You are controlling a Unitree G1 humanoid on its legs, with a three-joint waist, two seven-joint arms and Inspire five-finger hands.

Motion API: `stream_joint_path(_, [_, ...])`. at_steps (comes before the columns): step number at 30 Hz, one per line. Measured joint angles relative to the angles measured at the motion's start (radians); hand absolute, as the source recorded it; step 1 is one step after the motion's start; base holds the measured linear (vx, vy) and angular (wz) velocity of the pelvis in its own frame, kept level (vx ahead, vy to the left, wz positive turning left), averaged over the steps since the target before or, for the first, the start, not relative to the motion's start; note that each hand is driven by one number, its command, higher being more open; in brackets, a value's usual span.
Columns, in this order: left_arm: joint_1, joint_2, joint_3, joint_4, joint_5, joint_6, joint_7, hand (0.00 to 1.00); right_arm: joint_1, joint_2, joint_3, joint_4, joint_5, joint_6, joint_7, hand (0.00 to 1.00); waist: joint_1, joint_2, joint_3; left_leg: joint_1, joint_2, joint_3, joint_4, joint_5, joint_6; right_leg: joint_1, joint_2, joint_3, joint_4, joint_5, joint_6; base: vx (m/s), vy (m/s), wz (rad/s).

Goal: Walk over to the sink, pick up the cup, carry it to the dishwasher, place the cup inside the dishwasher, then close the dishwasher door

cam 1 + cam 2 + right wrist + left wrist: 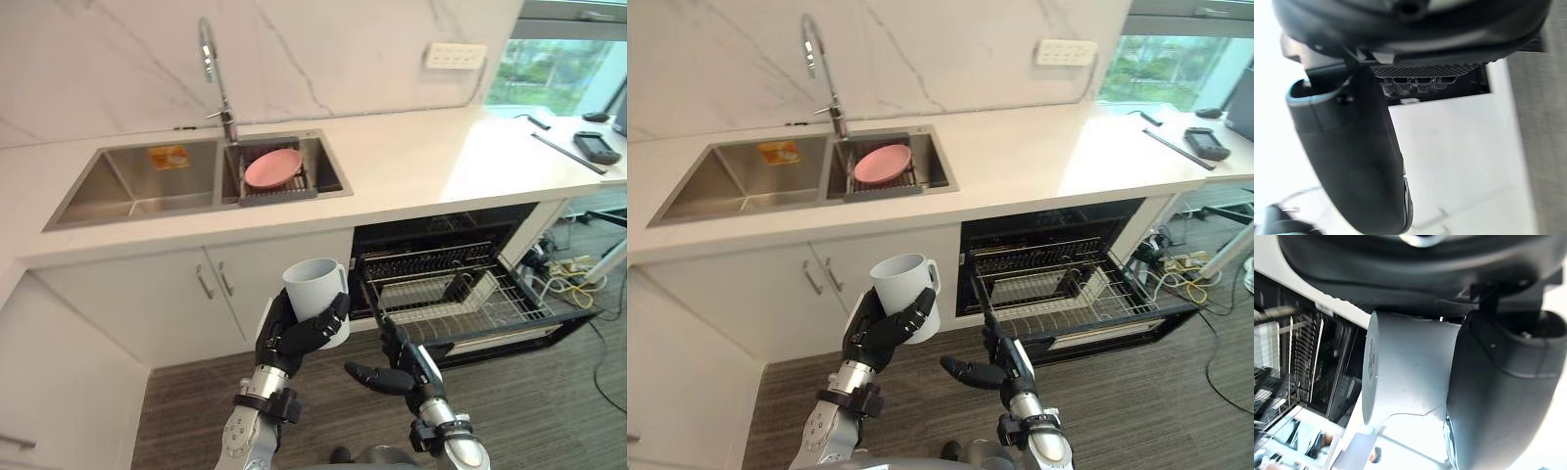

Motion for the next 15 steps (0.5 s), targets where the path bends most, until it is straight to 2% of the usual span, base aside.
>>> stream_joint_path(1, [0.0, -0.002, 0.009, -0.002, -0.003, 0.0, 0.0, 0.0, 0.0, -0.003, 0.0, -0.027, 0.001, -0.015, 0.004, 1.0, 0.009, -0.002, 0.0, -0.013, -0.043, -0.03, -0.125, -0.004, -0.004, 0.007, -0.004, 0.041, -0.002, 0.001, -0.002, 0.26, 0.089, -0.93])
stream_joint_path(2, [0.0, -0.004, 0.014, -0.003, -0.005, 0.0, 0.001, 0.0, 0.0, -0.003, 0.001, -0.035, 0.002, -0.024, 0.007, 1.0, 0.013, -0.001, -0.001, -0.016, -0.066, -0.054, -0.188, -0.003, -0.004, 0.01, -0.006, 0.062, -0.002, 0.001, -0.003, 0.23, 0.098, -0.93])
stream_joint_path(4, [0.013, -0.009, 0.032, -0.038, -0.009, 0.0, 0.019, 0.0, -0.011, -0.004, 0.003, -0.048, 0.006, -0.044, 0.025, 1.0, 0.019, 0.002, -0.007, -0.027, -0.145, -0.171, -0.397, 0.023, -0.004, 0.013, -0.017, 0.131, -0.001, -0.009, 0.009, 0.27, 0.161, -0.87])
stream_joint_path(5, [0.015, -0.012, 0.035, -0.051, -0.009, 0.0, 0.021, 0.0, -0.012, -0.005, 0.004, -0.05, 0.008, -0.049, 0.027, 1.0, 0.02, 0.004, -0.011, -0.029, -0.155, -0.184, -0.445, 0.046, 0.002, 0.011, -0.018, 0.149, 0.005, -0.018, 0.02, 0.31, 0.205, -0.83])
stream_joint_path(6, [0.017, -0.017, 0.038, -0.066, -0.009, 0.0, 0.022, 0.0, -0.011, -0.006, 0.007, -0.057, 0.011, -0.05, 0.028, 1.0, 0.022, 0.018, -0.025, -0.018, -0.161, -0.182, -0.49, 0.123, 0.025, 0.007, -0.019, 0.18, 0.023, -0.04, 0.042, 0.29, 0.207, -0.72])
stream_joint_path(7, [0.018, -0.017, 0.037, -0.075, -0.009, 0.0, 0.021, 0.0, -0.008, -0.006, 0.011, -0.063, 0.011, -0.05, 0.027, 1.0, 0.02, 0.014, -0.044, 0.0, -0.17, -0.161, -0.51, 0.173, 0.048, -0.003, -0.027, 0.208, 0.053, -0.058, 0.068, 0.31, 0.222, -0.65])
stream_joint_path(9, [0.011, -0.021, 0.032, -0.078, -0.009, 0.0, 0.022, 0.0, 0.006, 0.005, 0.011, -0.092, 0.012, -0.051, 0.025, 1.0, 0.015, 0.001, -0.07, 0.022, -0.199, -0.129, -0.531, 0.157, 0.071, -0.013, -0.058, 0.229, 0.082, -0.084, 0.098, 0.3, 0.216, -0.37])
stream_joint_path(10, [0.008, -0.023, 0.032, -0.08, -0.009, 0.0, 0.022, 0.0, 0.008, 0.007, 0.011, -0.102, 0.012, -0.052, 0.025, 1.0, 0.015, -0.003, -0.071, 0.03, -0.206, -0.119, -0.54, 0.152, 0.076, -0.013, -0.067, 0.231, 0.089, -0.089, 0.108, 0.32, 0.224, -0.39])
stream_joint_path(12, [0.006, -0.018, 0.033, -0.082, -0.009, 0.002, 0.03, 0.0, 0.007, 0.019, 0.011, -0.118, 0.012, -0.053, 0.027, 1.0, 0.016, -0.015, -0.065, 0.113, -0.229, -0.074, -0.612, 0.147, 0.088, -0.039, -0.104, 0.194, 0.206, -0.11, 0.145, 0.25, 0.175, -0.47])
stream_joint_path(13, [0.009, -0.015, 0.033, -0.082, -0.009, 0.002, 0.037, 0.0, 0.008, 0.022, 0.012, -0.117, 0.012, -0.053, 0.028, 1.0, 0.019, -0.015, -0.064, 0.145, -0.232, -0.062, -0.637, 0.147, 0.09, -0.048, -0.114, 0.171, 0.255, -0.111, 0.15, 0.24, 0.159, -0.53])
stream_joint_path(14, [0.019, -0.006, 0.043, -0.083, -0.009, 0.002, 0.052, 0.0, 0.008, 0.031, 0.011, -0.116, 0.013, -0.053, 0.04, 1.0, 0.015, -0.018, -0.059, 0.228, -0.235, -0.04, -0.683, 0.146, 0.098, -0.073, -0.155, 0.086, 0.389, -0.117, 0.169, 0.18, 0.124, -0.4])
stream_joint_path(15, [0.02, -0.001, 0.048, -0.083, -0.009, 0.002, 0.054, 0.0, 0.008, 0.035, 0.011, -0.116, 0.014, -0.054, 0.046, 1.0, 0.012, -0.023, -0.057, 0.252, -0.238, -0.037, -0.694, 0.143, 0.102, -0.078, -0.18, 0.052, 0.426, -0.125, 0.162, 0.19, 0.129, -0.36])
